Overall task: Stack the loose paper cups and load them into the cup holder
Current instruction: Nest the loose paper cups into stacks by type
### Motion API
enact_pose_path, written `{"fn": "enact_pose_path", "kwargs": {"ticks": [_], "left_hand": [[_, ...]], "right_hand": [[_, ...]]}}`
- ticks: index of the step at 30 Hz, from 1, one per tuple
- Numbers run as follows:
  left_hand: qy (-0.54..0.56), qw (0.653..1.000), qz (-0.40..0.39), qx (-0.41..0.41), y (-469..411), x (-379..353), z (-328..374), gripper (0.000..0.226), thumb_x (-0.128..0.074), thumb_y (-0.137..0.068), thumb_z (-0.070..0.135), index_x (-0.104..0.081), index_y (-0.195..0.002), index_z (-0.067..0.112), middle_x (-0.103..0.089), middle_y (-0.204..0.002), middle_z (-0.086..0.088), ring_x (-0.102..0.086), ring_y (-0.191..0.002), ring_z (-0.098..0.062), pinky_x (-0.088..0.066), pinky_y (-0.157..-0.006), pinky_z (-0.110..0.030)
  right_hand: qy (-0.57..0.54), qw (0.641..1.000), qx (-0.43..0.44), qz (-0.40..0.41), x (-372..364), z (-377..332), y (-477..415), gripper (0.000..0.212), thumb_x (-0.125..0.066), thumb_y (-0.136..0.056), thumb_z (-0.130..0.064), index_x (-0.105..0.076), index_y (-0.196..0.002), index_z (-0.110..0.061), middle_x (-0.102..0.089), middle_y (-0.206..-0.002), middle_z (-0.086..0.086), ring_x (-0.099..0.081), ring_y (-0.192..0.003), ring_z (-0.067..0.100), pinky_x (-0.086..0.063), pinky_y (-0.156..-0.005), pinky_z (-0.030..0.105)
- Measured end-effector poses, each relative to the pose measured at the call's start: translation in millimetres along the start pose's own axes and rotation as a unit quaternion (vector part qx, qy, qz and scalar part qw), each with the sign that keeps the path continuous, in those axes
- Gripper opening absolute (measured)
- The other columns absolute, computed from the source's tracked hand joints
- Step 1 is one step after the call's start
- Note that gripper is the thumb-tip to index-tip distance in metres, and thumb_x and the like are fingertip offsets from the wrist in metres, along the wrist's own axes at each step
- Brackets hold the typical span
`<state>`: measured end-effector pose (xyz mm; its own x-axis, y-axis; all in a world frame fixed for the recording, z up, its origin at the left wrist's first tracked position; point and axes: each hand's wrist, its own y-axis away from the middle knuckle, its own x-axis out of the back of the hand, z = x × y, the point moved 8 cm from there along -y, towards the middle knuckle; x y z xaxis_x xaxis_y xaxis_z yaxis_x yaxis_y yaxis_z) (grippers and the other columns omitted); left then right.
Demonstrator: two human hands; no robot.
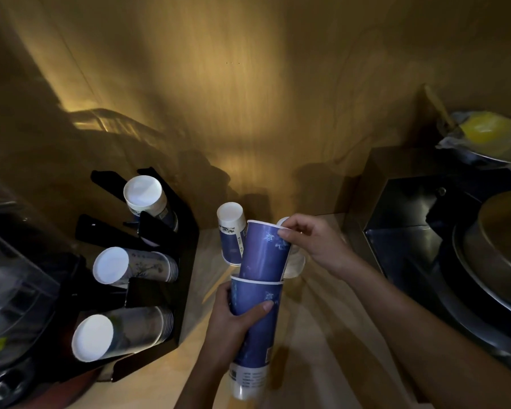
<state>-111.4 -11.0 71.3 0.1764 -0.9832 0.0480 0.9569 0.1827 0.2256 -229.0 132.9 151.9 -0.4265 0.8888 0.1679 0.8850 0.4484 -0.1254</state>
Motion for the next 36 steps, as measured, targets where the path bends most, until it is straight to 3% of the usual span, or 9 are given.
{"fn": "enact_pose_path", "kwargs": {"ticks": [7, 11, 14, 17, 21, 26, 30, 33, 36], "left_hand": [[0.011, 1.0, 0.008, -0.012, 1.3, 5.5, 1.1, 0.078, -0.08, -0.052, 0.031, -0.044, -0.12, 0.02, -0.062, -0.11, -0.003, -0.067, -0.079, -0.001, -0.052, -0.057, -0.014], [-0.004, 0.999, -0.02, -0.04, 4.8, 4.6, 5.7, 0.088, -0.079, -0.059, 0.027, -0.027, -0.128, 0.045, -0.049, -0.113, 0.022, -0.063, -0.089, 0.007, -0.053, -0.06, -0.012], [-0.015, 0.999, -0.046, -0.01, 5.9, 3.0, 5.2, 0.081, -0.075, -0.059, 0.037, -0.032, -0.126, 0.048, -0.05, -0.12, 0.013, -0.064, -0.095, -0.01, -0.055, -0.061, -0.017], [0.085, 0.995, -0.024, 0.044, 2.2, 7.6, -0.1, 0.066, -0.072, -0.064, 0.036, -0.042, -0.123, 0.035, -0.06, -0.115, -0.004, -0.07, -0.083, -0.017, -0.056, -0.056, -0.023], [0.21, 0.971, -0.022, 0.113, -2.9, 9.3, -8.0, 0.059, -0.068, -0.075, 0.042, -0.046, -0.125, 0.02, -0.064, -0.116, -0.019, -0.068, -0.093, -0.033, -0.057, -0.068, -0.04], [0.293, 0.943, -0.078, 0.14, -9.3, 0.1, -4.0, 0.052, -0.047, -0.084, 0.047, -0.057, -0.116, 0.007, -0.072, -0.1, -0.02, -0.071, -0.083, -0.028, -0.059, -0.062, -0.033], [0.181, 0.98, -0.052, 0.062, -12.4, 22.3, 14.7, 0.016, -0.051, -0.084, 0.015, -0.059, -0.098, 0.015, -0.069, -0.084, -0.001, -0.07, -0.065, -0.005, -0.054, -0.05, -0.016], [0.035, 0.999, -0.024, -0.018, -19.7, 37.6, 32.5, 0.04, -0.054, -0.084, -0.007, -0.058, -0.094, 0.032, -0.062, -0.091, 0.013, -0.065, -0.077, -0.003, -0.049, -0.053, -0.007], [-0.032, 0.995, -0.016, -0.091, -30.8, 40.9, 58.8, 0.051, -0.068, -0.078, 0.002, -0.056, -0.096, 0.048, -0.059, -0.103, 0.024, -0.056, -0.093, 0.005, -0.045, -0.064, 0.0]], "right_hand": [[0.063, 0.989, -0.026, -0.129, -45.4, 6.4, 20.4, 0.019, -0.064, -0.082, -0.009, -0.068, -0.076, -0.027, -0.067, -0.066, -0.022, -0.058, -0.068, -0.005, -0.044, -0.065, 0.011], [0.068, 0.978, -0.079, -0.183, -58.5, 23.3, 33.1, 0.013, -0.06, -0.086, -0.016, -0.071, -0.093, -0.013, -0.067, -0.083, -0.013, -0.06, -0.077, -0.006, -0.046, -0.071, 0.012], [0.085, 0.972, -0.1, -0.195, -57.3, 27.8, 37.0, 0.016, -0.057, -0.088, -0.022, -0.068, -0.099, -0.025, -0.065, -0.089, -0.017, -0.059, -0.084, -0.003, -0.046, -0.074, 0.015], [0.129, 0.98, -0.047, -0.147, -51.6, 22.4, 34.0, 0.028, -0.059, -0.087, -0.02, -0.056, -0.102, -0.043, -0.06, -0.102, -0.021, -0.054, -0.097, -0.005, -0.044, -0.083, 0.018], [0.252, 0.952, 0.016, -0.174, -59.8, 21.4, 34.7, 0.078, -0.064, -0.076, -0.006, -0.029, -0.119, -0.06, -0.036, -0.127, -0.029, -0.032, -0.121, -0.008, -0.032, -0.1, 0.023], [0.417, 0.88, 0.146, -0.177, -81.8, 20.1, 38.8, 0.091, -0.072, -0.075, -0.023, -0.01, -0.135, -0.05, -0.008, -0.151, -0.008, -0.017, -0.135, 0.009, -0.023, -0.106, 0.028], [0.317, 0.934, 0.11, -0.126, -69.7, 19.2, 24.2, 0.092, -0.076, -0.07, -0.03, -0.012, -0.132, -0.053, -0.007, -0.14, -0.033, -0.013, -0.129, -0.008, -0.029, -0.106, 0.022], [0.26, 0.959, 0.088, -0.074, -58.2, 12.6, 9.8, 0.088, -0.079, -0.067, -0.034, -0.02, -0.131, -0.049, -0.024, -0.138, -0.027, -0.03, -0.127, 0.0, -0.04, -0.104, 0.028], [0.231, 0.968, 0.086, -0.053, -54.9, 7.8, -6.3, 0.084, -0.079, -0.066, -0.039, -0.025, -0.13, -0.046, -0.038, -0.136, -0.013, -0.037, -0.122, -0.002, -0.035, -0.096, 0.006]]}}
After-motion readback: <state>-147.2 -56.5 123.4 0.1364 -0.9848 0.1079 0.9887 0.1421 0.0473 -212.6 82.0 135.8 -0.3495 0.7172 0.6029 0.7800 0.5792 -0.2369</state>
